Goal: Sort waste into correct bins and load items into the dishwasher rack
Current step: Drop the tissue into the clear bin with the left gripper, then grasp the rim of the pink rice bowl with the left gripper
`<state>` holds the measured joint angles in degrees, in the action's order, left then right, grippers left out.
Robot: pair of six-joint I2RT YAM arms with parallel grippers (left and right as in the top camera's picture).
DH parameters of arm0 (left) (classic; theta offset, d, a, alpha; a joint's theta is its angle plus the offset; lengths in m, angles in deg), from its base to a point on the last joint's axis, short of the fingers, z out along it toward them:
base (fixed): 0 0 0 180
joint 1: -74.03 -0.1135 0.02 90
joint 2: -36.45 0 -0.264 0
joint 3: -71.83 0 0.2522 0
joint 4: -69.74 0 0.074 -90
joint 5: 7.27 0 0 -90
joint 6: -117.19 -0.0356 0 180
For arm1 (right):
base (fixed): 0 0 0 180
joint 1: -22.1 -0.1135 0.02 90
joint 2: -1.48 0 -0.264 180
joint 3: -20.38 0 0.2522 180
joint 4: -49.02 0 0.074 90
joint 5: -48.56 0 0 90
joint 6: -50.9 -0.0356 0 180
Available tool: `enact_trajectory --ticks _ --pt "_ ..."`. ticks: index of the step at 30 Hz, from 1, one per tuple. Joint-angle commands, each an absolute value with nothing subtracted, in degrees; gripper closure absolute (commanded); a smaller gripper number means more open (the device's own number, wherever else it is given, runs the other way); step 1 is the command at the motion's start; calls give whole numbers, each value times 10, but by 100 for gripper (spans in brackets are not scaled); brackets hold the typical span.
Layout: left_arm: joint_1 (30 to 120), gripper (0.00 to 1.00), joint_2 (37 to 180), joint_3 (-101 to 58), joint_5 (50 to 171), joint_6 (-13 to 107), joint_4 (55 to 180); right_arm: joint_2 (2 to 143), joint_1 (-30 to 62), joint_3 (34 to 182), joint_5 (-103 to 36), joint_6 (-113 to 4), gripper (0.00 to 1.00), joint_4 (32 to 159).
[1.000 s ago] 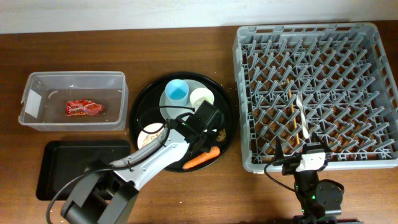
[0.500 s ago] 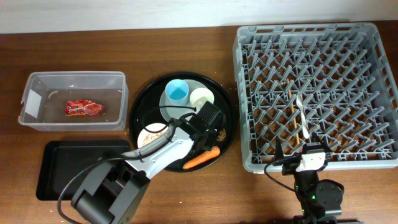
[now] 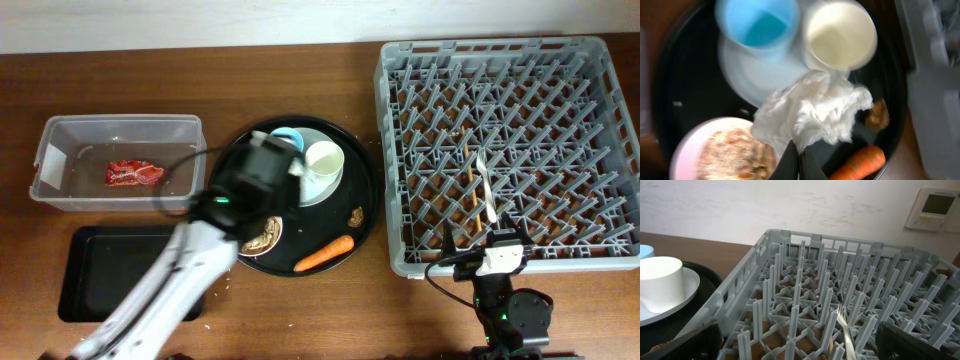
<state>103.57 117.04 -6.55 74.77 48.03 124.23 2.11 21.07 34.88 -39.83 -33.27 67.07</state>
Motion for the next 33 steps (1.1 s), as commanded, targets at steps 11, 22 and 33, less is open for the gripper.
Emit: enact_trajectory --ticks 11,22,33 --pt "636 100 1297 -80 744 486 1155 17 215 345 -395 -335 1 671" --pt "637 40 1299 -85 806 486 1140 17 215 345 -395 -335 1 671" --pt "927 1 1076 -130 864 456 1385 17 215 345 -395 -335 1 671"
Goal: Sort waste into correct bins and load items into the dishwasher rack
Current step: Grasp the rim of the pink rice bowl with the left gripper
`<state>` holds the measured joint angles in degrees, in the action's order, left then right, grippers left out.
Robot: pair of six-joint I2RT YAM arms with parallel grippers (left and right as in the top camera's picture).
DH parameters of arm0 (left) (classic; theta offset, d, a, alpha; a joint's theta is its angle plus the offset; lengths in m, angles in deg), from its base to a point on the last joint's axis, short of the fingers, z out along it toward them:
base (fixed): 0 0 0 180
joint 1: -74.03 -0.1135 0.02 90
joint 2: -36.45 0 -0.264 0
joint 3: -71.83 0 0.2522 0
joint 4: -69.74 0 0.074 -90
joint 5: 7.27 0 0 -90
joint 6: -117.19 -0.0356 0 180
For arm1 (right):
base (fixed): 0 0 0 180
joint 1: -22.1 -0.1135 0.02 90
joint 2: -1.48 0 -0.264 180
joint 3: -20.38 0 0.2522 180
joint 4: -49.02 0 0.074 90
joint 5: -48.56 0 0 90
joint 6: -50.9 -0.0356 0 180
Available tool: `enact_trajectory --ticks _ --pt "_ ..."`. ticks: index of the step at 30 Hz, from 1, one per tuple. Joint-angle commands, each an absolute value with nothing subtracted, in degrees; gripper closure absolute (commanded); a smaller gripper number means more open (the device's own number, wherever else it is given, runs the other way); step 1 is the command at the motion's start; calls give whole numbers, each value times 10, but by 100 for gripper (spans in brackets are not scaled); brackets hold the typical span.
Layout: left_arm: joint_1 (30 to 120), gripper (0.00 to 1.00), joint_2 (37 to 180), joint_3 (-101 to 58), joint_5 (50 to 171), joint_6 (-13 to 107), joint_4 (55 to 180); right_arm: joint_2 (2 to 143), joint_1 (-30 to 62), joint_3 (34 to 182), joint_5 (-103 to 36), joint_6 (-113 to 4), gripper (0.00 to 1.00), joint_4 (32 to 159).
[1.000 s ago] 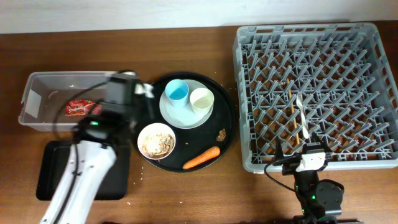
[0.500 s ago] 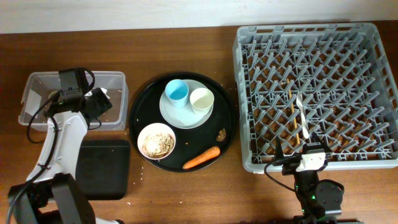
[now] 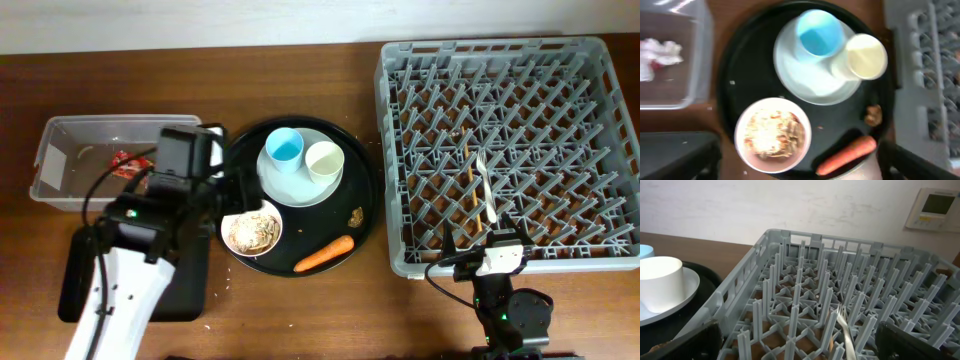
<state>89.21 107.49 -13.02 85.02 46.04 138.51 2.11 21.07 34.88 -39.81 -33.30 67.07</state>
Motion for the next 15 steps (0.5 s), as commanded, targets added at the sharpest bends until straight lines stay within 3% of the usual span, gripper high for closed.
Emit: enact_trajectory --ticks 1,2,3,5,15 --pt "947 1 1077 -128 864 459 1385 17 215 345 -395 -335 1 671" --pt "975 37 1081 -123 864 478 1385 17 215 345 -395 -335 1 671" --pt "988 44 1085 -121 861 488 1385 17 215 345 -395 -335 1 671" --pt "1054 72 1142 -105 803 537 1385 17 215 345 -395 -335 1 671" --pt "1066 77 1234 -103 758 546 1372 17 215 345 -395 -335 1 671"
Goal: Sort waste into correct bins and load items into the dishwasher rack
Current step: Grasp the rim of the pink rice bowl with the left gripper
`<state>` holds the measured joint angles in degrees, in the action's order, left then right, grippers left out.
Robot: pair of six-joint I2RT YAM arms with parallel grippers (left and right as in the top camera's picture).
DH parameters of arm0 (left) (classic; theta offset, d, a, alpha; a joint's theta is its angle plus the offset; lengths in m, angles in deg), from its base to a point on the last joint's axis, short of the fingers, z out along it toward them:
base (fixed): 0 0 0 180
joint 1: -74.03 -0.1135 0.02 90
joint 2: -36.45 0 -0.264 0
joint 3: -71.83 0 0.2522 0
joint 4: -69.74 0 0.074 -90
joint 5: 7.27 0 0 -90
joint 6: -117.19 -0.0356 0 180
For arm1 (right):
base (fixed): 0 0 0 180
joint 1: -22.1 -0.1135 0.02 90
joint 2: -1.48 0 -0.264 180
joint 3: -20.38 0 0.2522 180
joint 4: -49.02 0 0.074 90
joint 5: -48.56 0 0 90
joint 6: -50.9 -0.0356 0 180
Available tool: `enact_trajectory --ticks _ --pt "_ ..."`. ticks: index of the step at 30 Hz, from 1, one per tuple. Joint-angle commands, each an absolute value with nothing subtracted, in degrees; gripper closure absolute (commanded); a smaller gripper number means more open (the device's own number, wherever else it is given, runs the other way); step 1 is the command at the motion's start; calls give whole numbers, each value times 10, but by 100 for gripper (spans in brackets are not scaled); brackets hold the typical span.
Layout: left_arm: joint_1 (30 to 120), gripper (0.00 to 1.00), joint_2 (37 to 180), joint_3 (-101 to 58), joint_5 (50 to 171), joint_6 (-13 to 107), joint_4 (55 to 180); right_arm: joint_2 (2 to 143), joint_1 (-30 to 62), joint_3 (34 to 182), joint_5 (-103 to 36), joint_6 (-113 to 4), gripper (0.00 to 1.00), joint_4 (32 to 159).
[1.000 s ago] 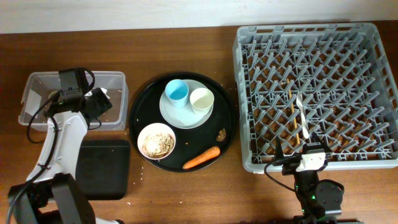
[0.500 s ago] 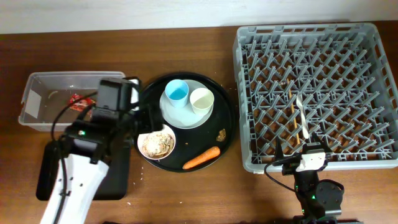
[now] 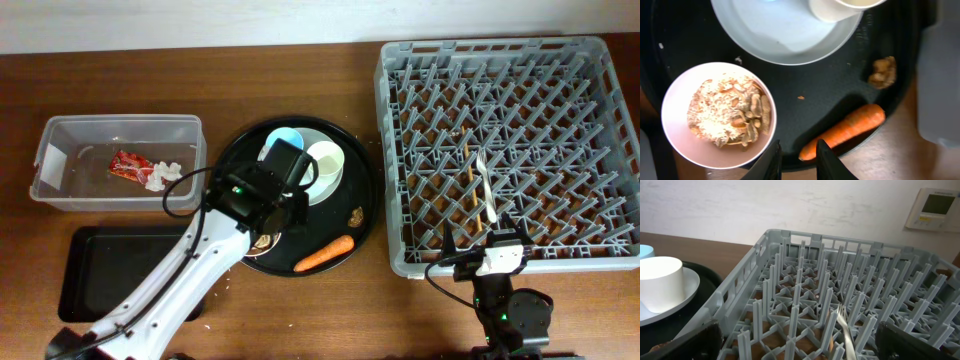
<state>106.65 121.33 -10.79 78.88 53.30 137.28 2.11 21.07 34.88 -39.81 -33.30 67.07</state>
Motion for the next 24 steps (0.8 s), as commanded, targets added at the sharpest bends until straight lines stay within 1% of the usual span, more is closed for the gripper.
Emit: enact_trajectory --ticks 1,4,13,20,22,24 --pt "1066 77 1246 -100 758 548 1369 17 215 345 -395 -335 1 671" --pt "1066 77 1282 -87 757 548 1339 17 215 345 -395 -335 1 671" --pt "1066 76 1379 -86 720 550 1318 17 215 345 -395 -335 2 671" --pt "1066 75 1380 -72 711 576 1312 17 215 345 -395 -335 1 671" --pt "1066 75 1381 -50 711 581 1289 17 215 345 -395 -335 1 671" --pt "1066 77 1381 -45 711 585 1283 17 215 345 -395 -335 1 671"
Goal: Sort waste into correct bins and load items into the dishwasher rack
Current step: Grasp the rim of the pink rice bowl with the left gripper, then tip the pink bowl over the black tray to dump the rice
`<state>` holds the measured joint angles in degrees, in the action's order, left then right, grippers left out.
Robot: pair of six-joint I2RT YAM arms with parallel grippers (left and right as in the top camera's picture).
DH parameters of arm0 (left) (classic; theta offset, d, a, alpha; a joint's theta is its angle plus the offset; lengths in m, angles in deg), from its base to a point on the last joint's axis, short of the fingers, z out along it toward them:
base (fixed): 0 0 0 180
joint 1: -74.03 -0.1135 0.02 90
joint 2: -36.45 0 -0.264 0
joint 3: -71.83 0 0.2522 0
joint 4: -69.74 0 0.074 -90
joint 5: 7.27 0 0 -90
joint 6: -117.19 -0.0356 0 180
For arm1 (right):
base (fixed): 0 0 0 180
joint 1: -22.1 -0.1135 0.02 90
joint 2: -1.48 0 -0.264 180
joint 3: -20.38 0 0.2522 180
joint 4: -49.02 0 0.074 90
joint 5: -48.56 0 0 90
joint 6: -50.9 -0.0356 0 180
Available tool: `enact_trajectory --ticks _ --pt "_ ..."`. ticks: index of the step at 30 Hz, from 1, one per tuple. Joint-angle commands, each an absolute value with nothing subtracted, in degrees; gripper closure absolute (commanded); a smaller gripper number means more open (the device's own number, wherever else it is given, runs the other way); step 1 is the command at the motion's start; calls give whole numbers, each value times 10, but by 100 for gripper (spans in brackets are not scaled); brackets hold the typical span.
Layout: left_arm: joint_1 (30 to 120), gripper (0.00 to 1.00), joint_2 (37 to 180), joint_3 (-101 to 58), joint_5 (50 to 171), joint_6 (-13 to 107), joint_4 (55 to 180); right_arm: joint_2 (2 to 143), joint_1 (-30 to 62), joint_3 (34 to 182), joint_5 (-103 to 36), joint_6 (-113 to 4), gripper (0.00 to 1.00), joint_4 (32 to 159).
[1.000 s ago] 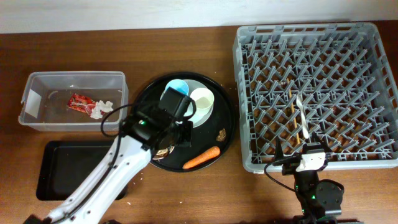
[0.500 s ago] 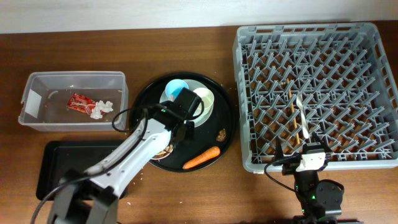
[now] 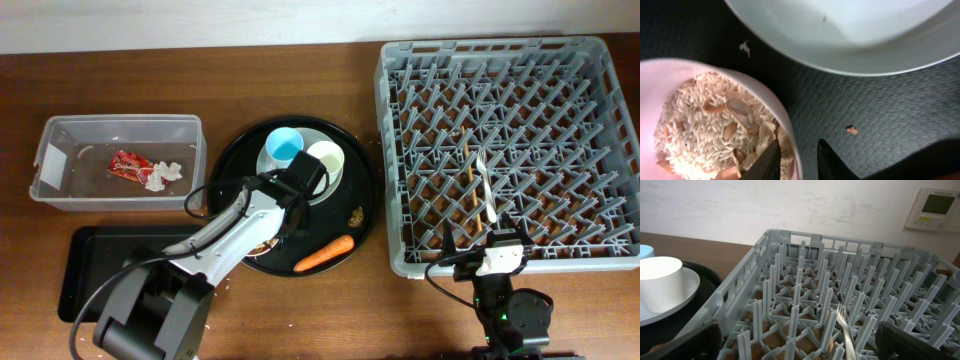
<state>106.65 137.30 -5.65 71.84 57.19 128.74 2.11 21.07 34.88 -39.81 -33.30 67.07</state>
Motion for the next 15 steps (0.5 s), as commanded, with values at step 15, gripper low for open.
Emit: enact_trajectory --ticks 15 --pt "1066 100 1374 -50 711 584 1278 17 215 345 -395 -335 1 671"
